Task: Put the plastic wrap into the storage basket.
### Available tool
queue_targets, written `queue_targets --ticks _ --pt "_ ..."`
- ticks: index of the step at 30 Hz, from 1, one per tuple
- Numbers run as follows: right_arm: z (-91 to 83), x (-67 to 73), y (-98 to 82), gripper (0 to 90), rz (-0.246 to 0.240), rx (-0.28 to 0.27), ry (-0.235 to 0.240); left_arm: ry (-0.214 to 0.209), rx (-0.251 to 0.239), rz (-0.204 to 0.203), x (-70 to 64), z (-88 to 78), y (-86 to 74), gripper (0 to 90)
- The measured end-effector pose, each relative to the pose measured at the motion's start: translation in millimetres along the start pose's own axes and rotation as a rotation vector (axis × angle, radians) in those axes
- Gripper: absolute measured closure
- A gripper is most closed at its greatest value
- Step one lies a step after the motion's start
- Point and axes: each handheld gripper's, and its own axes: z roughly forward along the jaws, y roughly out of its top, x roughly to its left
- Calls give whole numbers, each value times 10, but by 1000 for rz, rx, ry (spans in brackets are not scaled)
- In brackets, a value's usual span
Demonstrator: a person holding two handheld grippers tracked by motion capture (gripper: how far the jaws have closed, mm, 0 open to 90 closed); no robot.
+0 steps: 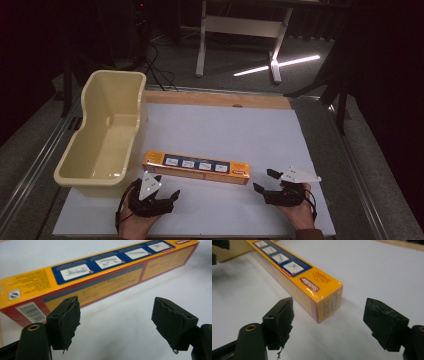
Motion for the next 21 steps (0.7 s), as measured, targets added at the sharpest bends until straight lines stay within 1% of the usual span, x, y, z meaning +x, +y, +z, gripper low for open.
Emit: queue_targets --ticks 3,5,7,8,10,15,17,19,21 --pt "-15 22 4 257 -24 -4 -3 -2 -7 2 2 -25 4 227" --pt "-18 27 7 259 -27 -8 -2 -6 -14 1 -4 -43 3 228" --pt "-24 42 18 276 -27 -15 2 -21 -29 0 -15 -77 1 228" --pt "-26 60 20 293 -34 -16 -4 -23 -29 4 -17 -82 3 228" --pt "-23 78 24 299 -44 -8 -4 -31 -31 5 -21 -78 10 229" --pt "-25 111 63 306 -46 -16 -1 -37 -31 5 -27 -75 7 231" --pt "-27 132 93 312 -49 -14 7 -27 -22 -2 -13 -72 5 233" --pt "-20 167 138 307 -65 -8 23 -33 -24 -14 6 -74 3 240" --pt "-2 215 189 305 -85 1 34 -29 -23 -11 11 -80 1 240"
